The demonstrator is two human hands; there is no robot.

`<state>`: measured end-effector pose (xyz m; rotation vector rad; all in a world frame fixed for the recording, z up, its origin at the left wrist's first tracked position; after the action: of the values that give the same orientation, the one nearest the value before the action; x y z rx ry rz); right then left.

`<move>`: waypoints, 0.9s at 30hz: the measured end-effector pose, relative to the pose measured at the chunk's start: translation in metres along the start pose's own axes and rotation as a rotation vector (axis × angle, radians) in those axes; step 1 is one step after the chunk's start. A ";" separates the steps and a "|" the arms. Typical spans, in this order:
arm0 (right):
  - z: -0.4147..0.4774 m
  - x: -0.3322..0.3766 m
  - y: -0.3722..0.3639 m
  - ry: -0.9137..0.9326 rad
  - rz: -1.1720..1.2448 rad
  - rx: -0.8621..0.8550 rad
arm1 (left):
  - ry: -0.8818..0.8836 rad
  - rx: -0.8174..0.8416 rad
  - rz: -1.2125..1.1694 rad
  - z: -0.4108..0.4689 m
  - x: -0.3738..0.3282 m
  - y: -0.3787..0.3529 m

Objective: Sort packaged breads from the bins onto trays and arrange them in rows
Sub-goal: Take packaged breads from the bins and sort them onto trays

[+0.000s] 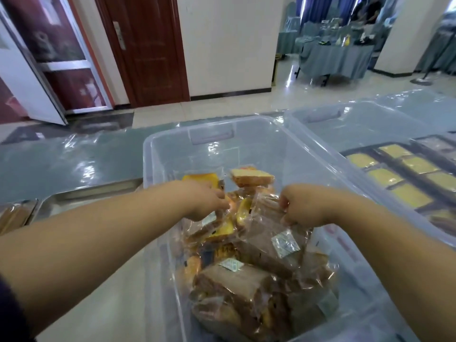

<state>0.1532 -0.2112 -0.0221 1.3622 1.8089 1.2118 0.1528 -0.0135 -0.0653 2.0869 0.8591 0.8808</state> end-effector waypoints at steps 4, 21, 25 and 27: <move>0.002 -0.008 0.004 -0.051 0.120 -0.050 | -0.020 0.037 0.089 0.016 -0.002 -0.008; 0.003 -0.012 0.016 -0.061 0.702 -0.256 | 0.244 -0.608 -1.030 -0.037 0.009 0.028; 0.003 -0.015 0.020 -0.077 0.910 -0.341 | 0.252 -0.709 -1.295 -0.043 0.008 0.031; 0.003 -0.015 0.020 -0.072 0.999 -0.328 | 0.284 -0.769 -1.415 -0.044 0.007 0.035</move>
<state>0.1695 -0.2231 -0.0062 2.1286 0.7571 1.7827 0.1330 -0.0114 -0.0126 0.3983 1.4846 0.5064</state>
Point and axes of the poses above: each hand's wrist, its own z-axis towards the middle knuckle, its own y-axis out of the back of the hand, x = y × z, the point moved 2 cm from there along z, towards the middle knuckle, and after that the axes turned 3 degrees about -y, right-handed, at the moved point
